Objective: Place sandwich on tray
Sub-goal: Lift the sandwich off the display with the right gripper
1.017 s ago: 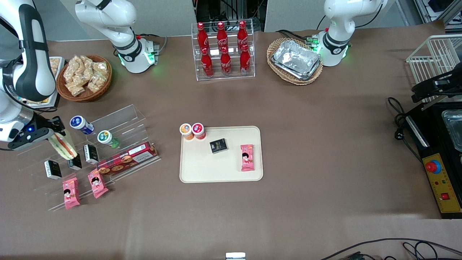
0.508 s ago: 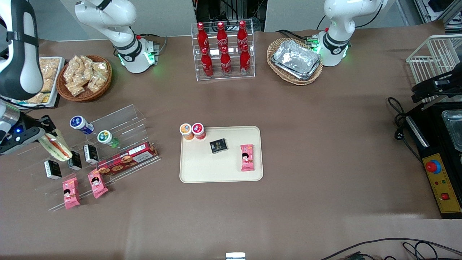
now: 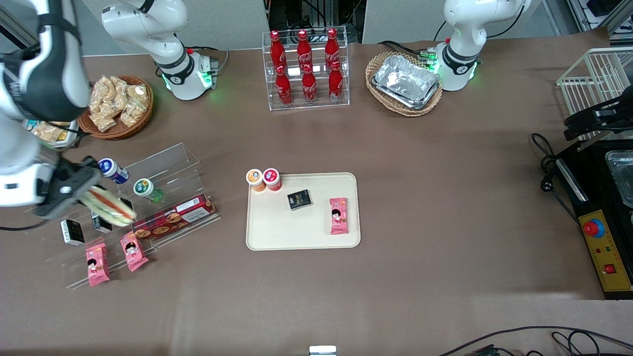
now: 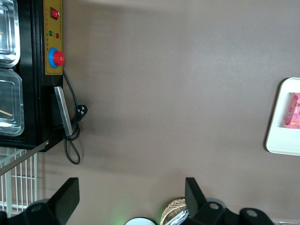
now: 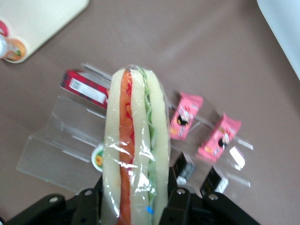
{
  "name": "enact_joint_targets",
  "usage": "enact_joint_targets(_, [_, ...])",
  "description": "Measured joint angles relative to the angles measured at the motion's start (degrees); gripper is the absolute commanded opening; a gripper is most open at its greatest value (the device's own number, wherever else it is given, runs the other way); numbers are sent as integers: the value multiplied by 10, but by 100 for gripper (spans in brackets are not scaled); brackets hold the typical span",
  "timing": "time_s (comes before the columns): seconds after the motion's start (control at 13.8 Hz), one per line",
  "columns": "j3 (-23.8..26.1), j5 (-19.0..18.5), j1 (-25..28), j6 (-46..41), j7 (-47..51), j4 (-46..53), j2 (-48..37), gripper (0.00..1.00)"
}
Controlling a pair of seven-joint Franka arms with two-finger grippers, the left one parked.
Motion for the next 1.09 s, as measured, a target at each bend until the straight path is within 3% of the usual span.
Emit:
enact_joint_targets(0.44, [9, 3, 117, 0, -13, 49, 51, 49])
enact_joint_targets(1.09, [29, 8, 122, 9, -128, 64, 56, 49])
